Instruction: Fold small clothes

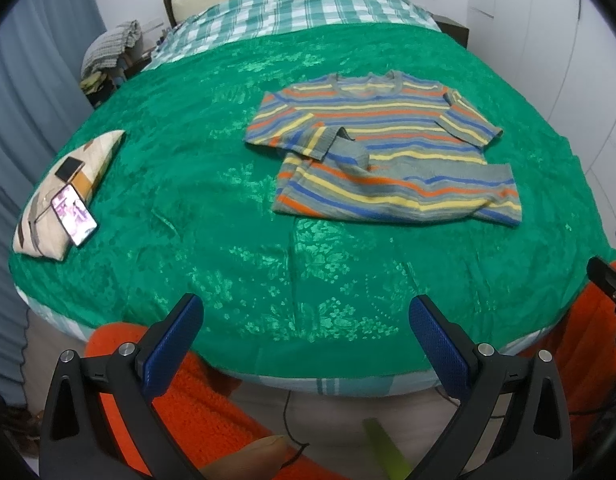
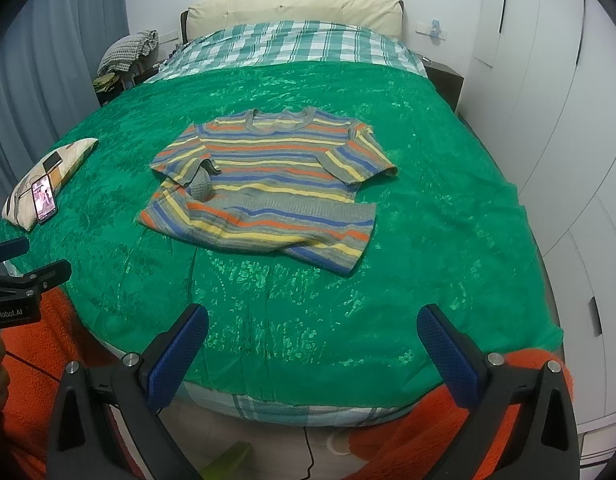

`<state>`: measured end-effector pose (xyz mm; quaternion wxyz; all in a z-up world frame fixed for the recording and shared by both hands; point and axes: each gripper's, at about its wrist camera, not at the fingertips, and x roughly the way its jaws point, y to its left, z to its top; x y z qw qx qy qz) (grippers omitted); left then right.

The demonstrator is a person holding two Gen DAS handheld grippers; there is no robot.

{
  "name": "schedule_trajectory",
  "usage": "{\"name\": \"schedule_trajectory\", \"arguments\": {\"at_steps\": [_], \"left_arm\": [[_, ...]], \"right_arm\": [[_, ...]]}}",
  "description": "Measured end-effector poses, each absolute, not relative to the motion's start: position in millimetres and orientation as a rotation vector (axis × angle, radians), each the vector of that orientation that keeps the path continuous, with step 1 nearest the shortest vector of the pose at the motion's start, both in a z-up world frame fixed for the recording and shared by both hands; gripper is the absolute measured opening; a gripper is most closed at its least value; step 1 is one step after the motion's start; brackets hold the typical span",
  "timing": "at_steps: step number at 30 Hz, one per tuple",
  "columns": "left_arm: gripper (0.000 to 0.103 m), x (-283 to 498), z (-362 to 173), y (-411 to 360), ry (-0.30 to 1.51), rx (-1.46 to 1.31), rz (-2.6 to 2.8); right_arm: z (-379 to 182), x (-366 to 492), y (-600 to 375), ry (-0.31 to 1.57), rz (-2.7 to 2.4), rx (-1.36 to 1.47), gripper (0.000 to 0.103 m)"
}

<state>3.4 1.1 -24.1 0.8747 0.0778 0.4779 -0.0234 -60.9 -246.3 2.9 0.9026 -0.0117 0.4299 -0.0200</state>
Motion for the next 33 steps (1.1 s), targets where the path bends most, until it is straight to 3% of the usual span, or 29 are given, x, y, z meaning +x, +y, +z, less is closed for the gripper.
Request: {"name": "schedule_trajectory", "arguments": {"at_steps": [14,19,25,27,28,29,33], "left_arm": [[0.103,7,-39,24,1.039,0.102,-0.015],[0.103,6,-41,34,1.047,0.061,-0.002],[0.103,0,-40,52,1.041,0.019,0.053],[0.103,-2,-42,64,1.045,-0.002,0.081],[0.103,-3,-44,72,1.052,-0.016,0.100],[0.103,-4,-47,80,1.057,-0.029,0.116],[0.103,1,-62,110,1.075,-0.100,0.185]], "right_arm": [[3,-25,-237,0.826,0.097,-0.016,0.103],[-22,56,-201,0.824,0.357,-0.011,0.103],[-88,206,-139,0.991,0.549,0.108,0.100],[-116,236,-127,1.093,0.562,0.157,0.074],[-127,243,-121,1.137,0.581,0.167,0.034],[-133,242,-114,1.161,0.602,0.153,0.006],[-105,169,-81,1.102,0.851,0.008,0.007]]}}
